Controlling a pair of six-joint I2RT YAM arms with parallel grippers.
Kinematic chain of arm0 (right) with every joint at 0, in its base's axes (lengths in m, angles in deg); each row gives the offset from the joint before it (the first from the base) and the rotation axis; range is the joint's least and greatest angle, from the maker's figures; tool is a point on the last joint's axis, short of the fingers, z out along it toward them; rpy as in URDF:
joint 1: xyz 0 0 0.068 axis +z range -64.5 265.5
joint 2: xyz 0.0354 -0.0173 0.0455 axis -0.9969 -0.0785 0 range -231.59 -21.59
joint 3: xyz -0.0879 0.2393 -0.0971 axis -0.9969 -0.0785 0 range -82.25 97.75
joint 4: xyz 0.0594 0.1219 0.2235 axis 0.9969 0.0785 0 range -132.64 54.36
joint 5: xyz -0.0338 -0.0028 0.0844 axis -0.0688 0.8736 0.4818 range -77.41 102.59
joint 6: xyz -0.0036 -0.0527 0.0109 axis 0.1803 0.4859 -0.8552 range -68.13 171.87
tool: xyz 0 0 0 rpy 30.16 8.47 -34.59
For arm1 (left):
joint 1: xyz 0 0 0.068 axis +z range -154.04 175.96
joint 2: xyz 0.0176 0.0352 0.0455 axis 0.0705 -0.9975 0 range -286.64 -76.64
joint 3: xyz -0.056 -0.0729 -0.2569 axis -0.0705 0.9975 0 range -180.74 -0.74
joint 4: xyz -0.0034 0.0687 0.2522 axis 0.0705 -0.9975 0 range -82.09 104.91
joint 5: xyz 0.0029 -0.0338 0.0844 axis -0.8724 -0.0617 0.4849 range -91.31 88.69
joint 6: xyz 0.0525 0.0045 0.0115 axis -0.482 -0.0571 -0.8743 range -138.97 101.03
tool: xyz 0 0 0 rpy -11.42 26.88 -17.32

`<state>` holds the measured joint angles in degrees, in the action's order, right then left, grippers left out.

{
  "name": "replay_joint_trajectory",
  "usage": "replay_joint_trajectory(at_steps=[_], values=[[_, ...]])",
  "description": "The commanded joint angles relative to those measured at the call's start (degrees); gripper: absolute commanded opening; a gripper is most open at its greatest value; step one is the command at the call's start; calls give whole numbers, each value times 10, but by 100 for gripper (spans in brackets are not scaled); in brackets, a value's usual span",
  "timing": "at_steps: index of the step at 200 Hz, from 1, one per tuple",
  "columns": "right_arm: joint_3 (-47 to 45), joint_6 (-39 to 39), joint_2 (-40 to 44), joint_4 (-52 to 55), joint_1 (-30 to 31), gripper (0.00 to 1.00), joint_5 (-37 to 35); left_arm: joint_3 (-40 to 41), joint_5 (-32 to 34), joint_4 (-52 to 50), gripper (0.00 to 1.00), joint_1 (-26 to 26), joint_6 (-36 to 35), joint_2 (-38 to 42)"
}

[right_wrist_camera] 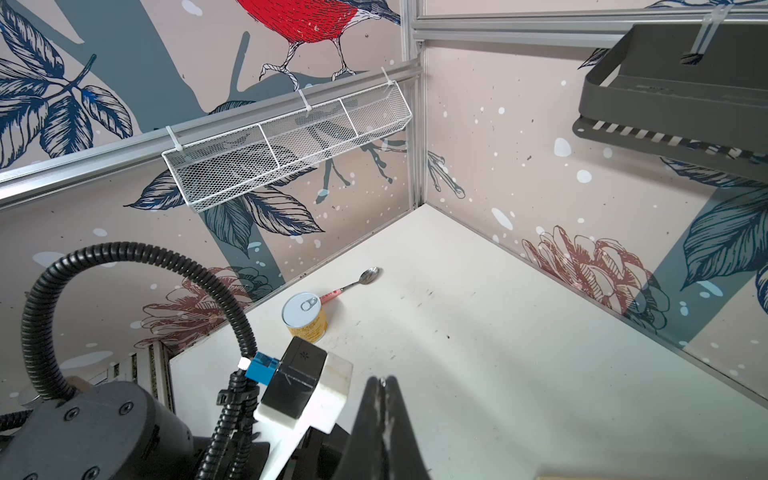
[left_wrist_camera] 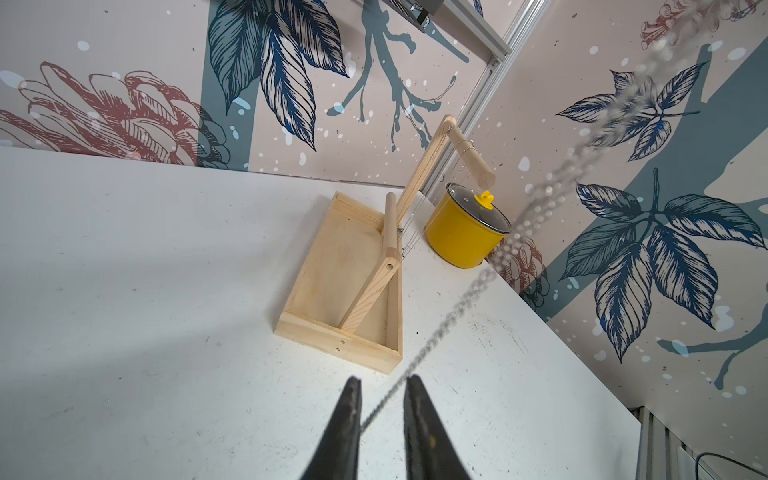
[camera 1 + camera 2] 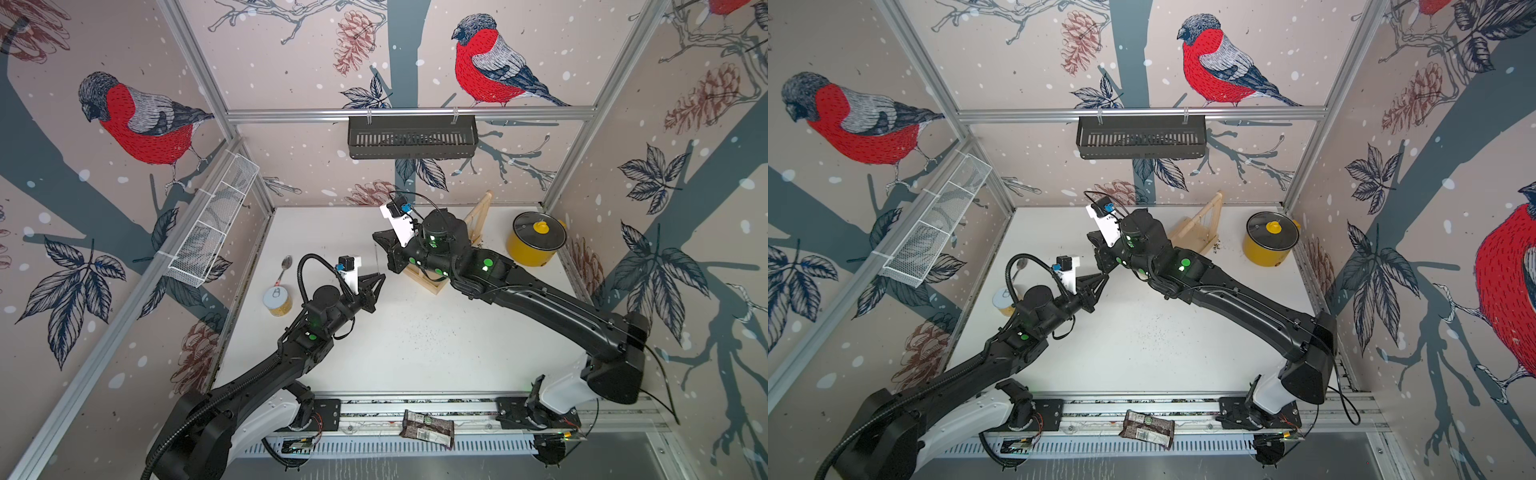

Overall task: Take the necklace off the jewelry display stand
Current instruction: Place the necklace at the center of the board.

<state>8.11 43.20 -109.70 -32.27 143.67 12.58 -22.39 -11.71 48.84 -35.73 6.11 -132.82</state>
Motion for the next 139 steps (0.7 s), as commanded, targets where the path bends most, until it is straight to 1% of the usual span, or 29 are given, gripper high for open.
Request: replay_joint_trajectory(at_steps=[1,139], values=[[0,5,3,-16,0,4,-4,4,-1,27,22,-2,2,-1],[3,1,7,-17,9,4,-3,10,-2,31,22,-3,6,-5]])
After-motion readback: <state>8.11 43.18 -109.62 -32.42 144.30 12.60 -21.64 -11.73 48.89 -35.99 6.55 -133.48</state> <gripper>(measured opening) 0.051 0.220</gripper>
